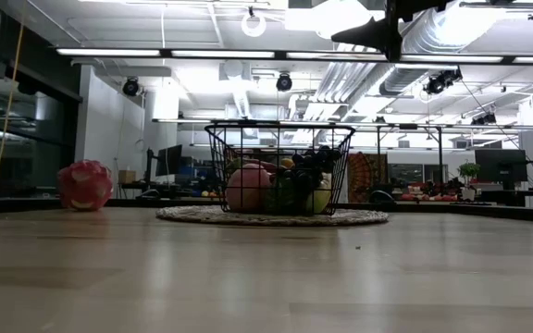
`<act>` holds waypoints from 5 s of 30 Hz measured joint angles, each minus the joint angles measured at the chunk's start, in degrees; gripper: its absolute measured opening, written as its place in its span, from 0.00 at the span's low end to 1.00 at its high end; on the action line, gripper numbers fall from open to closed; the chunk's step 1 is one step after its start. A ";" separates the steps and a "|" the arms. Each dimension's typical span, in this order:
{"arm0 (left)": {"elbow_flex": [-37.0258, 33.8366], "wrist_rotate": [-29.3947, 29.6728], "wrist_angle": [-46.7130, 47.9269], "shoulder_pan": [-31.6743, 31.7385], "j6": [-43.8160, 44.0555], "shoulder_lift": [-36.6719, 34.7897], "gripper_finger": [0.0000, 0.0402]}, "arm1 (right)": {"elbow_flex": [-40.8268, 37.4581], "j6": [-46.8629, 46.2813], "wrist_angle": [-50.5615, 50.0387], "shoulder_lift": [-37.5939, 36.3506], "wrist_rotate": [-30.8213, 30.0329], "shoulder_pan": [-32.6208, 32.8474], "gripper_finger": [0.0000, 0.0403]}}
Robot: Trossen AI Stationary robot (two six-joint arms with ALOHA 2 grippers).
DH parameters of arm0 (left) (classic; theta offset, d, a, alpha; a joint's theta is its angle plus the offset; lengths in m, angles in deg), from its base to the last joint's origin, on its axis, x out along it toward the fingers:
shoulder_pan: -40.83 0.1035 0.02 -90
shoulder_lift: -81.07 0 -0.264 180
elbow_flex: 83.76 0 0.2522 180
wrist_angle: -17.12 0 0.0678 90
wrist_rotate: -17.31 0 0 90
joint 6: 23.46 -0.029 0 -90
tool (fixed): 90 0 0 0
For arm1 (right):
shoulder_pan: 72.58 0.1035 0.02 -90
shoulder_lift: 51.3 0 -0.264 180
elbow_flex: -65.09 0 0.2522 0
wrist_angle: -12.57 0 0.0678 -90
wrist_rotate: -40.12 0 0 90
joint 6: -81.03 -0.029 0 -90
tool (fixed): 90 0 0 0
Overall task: Build produce basket
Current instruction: Put the green pear into the black wire basket
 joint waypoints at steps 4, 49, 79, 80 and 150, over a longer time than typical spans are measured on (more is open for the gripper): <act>0.71 1.65 1.57 -9.74 2.34 6.75 0.58 | 0.00 0.00 -0.50 0.00 0.00 0.00 0.77; 0.80 2.90 21.35 -19.92 7.35 5.24 0.58 | 0.00 -0.49 -0.99 0.11 -2.99 -0.05 0.77; 0.71 -2.85 25.81 -20.09 13.04 7.21 0.54 | 0.00 -0.49 -2.16 0.11 -3.02 -0.06 0.77; 0.71 -2.62 25.79 -20.09 13.02 7.21 0.52 | 0.00 -0.48 -2.16 0.11 -3.02 -0.06 0.77; -3.57 -5.25 -42.30 57.15 -33.50 -7.30 0.31 | 0.00 10.02 8.08 0.09 -0.36 -0.07 0.77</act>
